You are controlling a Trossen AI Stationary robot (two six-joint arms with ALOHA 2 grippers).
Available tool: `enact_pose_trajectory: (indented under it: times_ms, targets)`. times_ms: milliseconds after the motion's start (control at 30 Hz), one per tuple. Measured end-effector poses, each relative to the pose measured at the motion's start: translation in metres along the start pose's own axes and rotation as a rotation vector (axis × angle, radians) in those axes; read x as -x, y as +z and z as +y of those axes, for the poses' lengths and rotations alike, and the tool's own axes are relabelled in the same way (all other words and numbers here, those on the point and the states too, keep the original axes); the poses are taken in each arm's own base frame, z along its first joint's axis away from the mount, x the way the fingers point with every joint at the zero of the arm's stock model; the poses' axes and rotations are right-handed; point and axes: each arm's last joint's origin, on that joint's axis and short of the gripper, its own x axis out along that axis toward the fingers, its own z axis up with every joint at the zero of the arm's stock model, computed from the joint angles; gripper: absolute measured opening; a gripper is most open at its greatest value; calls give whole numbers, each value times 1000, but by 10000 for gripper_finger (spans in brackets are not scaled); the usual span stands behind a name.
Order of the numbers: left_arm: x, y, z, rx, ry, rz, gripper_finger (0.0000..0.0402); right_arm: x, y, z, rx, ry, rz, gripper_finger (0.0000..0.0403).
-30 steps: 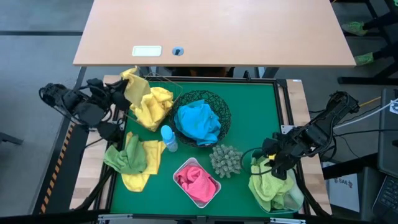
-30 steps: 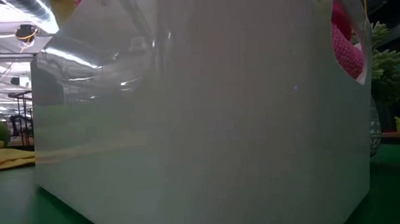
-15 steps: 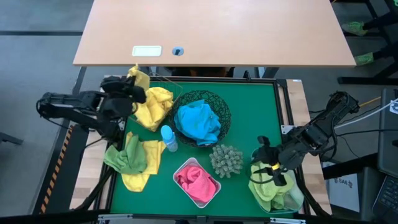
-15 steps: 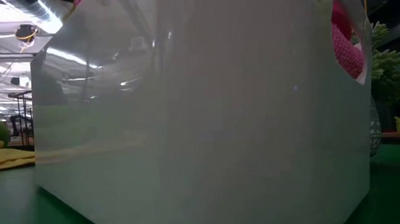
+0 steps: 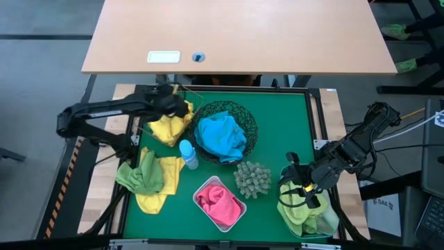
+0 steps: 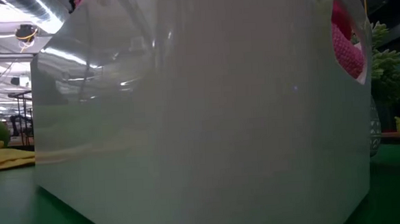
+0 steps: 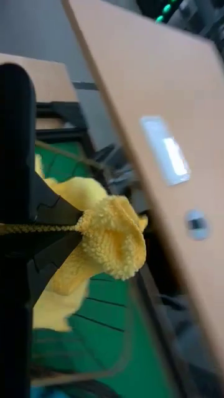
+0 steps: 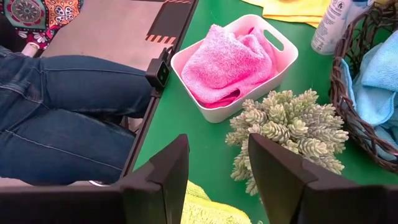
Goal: Sort microfiber towel by color & place in baskets
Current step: Put the yellow microfiber cloth into the rectangular wire basket
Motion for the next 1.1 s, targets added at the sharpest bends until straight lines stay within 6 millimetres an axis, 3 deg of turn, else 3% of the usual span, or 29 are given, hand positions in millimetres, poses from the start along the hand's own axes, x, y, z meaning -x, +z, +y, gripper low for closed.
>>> enact_pose_trajectory:
  times_ms: [333,667,833,1100]
  targets:
    - [-65,-4,-26,-146,-125,350,0,0,0,0,0,0,1,168]
    - [-114,-14,-33,-217,-185,571,0,0,0,0,0,0,1,168]
    - [-128,-21,-38,-252,-170,615,13,0,0,0,0,1,2,168]
    - [-126,-19,-37,-249,-165,601,64,0,0,0,0,11,6,168]
